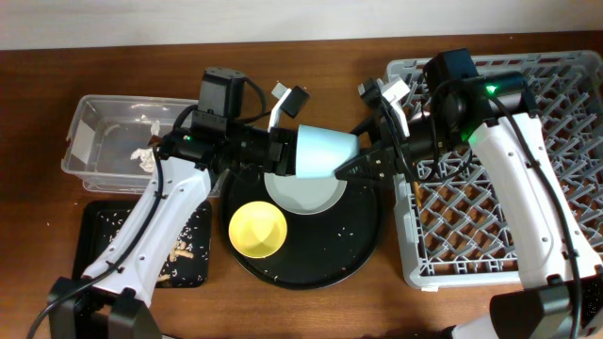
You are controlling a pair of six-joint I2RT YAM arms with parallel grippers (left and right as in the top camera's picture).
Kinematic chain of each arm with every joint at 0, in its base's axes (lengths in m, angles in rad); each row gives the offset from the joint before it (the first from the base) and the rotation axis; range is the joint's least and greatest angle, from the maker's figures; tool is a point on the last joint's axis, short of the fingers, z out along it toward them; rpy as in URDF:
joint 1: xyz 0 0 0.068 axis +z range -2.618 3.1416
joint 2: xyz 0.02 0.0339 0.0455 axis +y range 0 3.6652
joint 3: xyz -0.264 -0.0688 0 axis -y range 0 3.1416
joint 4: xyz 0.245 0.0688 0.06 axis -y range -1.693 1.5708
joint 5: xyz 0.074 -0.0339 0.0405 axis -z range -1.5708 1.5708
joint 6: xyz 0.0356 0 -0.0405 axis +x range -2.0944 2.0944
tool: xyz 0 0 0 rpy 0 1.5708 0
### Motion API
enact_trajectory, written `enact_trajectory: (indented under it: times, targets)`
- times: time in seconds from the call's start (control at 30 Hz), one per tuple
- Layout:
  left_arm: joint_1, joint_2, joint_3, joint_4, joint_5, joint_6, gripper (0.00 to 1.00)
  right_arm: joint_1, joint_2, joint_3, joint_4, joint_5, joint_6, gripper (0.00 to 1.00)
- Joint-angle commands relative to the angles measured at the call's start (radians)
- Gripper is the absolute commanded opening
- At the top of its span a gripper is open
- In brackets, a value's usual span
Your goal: Sort waste into correct bins and load items into the dishwasher rack
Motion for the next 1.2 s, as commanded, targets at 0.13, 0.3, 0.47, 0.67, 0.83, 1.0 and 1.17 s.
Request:
enact_trajectory:
  times: [0.13, 0.3, 0.47, 0.67, 0.83, 1.0, 1.17]
  targets:
    - [0.010, -0.025, 0.010, -0.008, -0.026, 0.022, 0.32, -0.007, -0.017, 0.013, -0.008, -0.001, 0.008, 0.60]
    - [0.010, -0.025, 0.010, -0.017, -0.026, 0.023, 0.32, -0.007, -0.017, 0.013, -0.016, 0.000, 0.008, 0.60]
    - [0.014, -0.025, 0.010, -0.018, -0.026, 0.022, 0.32, -0.007, -0.017, 0.013, -0.018, 0.017, 0.008, 0.60]
    - [0.065, -0.025, 0.010, -0.029, -0.026, 0.022, 0.32, -0.007, -0.017, 0.013, -0.024, 0.031, 0.008, 0.60]
    - [0.140, -0.025, 0.010, -0.028, -0.049, 0.022, 0.32, -0.007, -0.017, 0.013, -0.031, 0.056, 0.008, 0.60]
    - [0.229, -0.025, 0.010, -0.027, -0.058, 0.021, 0.32, -0.007, -0.017, 0.013, -0.034, 0.101, 0.026, 0.60]
    - [0.307, -0.025, 0.010, -0.029, -0.058, 0.022, 0.32, -0.016, -0.017, 0.013, -0.031, 0.254, 0.160, 0.59]
